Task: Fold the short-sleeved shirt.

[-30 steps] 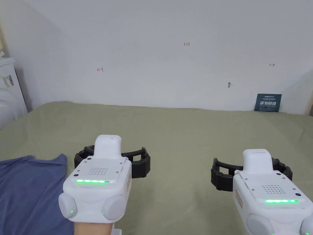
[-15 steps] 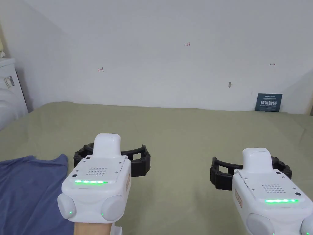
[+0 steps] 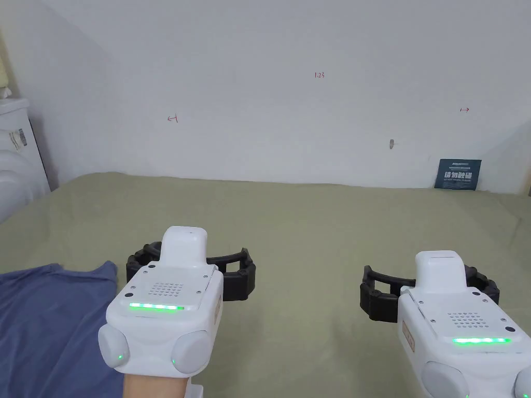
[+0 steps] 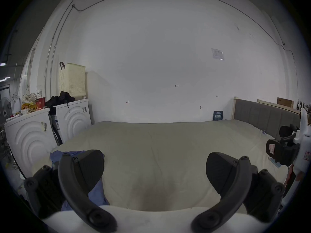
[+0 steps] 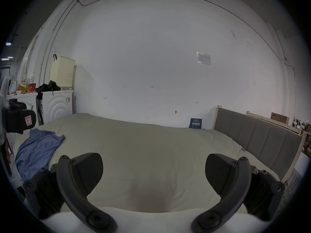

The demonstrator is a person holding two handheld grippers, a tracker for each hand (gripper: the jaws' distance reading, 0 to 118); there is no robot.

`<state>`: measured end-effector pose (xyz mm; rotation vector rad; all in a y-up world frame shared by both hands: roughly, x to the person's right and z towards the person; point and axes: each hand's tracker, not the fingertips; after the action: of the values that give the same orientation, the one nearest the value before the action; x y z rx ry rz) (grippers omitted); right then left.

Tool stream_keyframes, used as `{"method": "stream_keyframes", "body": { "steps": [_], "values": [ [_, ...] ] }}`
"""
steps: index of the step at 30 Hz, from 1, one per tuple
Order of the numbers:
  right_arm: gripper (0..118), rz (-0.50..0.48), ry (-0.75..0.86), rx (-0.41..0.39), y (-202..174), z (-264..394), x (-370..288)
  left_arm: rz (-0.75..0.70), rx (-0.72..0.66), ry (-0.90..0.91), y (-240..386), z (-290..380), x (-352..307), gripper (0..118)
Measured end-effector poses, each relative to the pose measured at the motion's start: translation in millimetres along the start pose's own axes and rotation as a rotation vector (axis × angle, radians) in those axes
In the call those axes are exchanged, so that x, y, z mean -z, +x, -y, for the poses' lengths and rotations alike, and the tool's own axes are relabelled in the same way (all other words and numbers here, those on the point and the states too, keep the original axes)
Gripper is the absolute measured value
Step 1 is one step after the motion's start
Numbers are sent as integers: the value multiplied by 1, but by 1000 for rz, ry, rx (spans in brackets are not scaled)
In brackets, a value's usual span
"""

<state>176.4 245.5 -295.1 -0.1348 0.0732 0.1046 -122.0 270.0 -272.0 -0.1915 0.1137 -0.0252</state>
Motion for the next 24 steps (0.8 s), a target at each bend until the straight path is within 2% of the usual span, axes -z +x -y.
{"method": "stream_keyframes", "body": {
  "steps": [13,15,16,17,18,19,20,22,24],
  "values": [
    [118,0,-10,6,0,-4,6,-2,-13,-38,-4,-3,6,118],
    [113,5,-14,11,1,-4,7,6,-17,-49,-5,-3,6,114],
    [98,9,-18,18,2,-4,7,2,-17,-51,-5,-3,6,102],
    [40,13,-22,30,3,-5,6,-7,-13,-55,-5,-2,6,53],
    [0,13,-20,34,4,-5,6,10,-6,-58,-5,-2,6,0],
    [0,32,-13,37,4,-4,7,7,-4,-57,-4,-2,7,0],
    [0,102,-36,53,3,-3,8,-7,-6,-65,-1,0,10,0],
    [0,62,-32,59,12,-19,2,13,-35,-76,-3,1,13,0],
    [0,63,-23,55,11,-15,3,17,-32,-75,-3,2,13,0]
  ]
}}
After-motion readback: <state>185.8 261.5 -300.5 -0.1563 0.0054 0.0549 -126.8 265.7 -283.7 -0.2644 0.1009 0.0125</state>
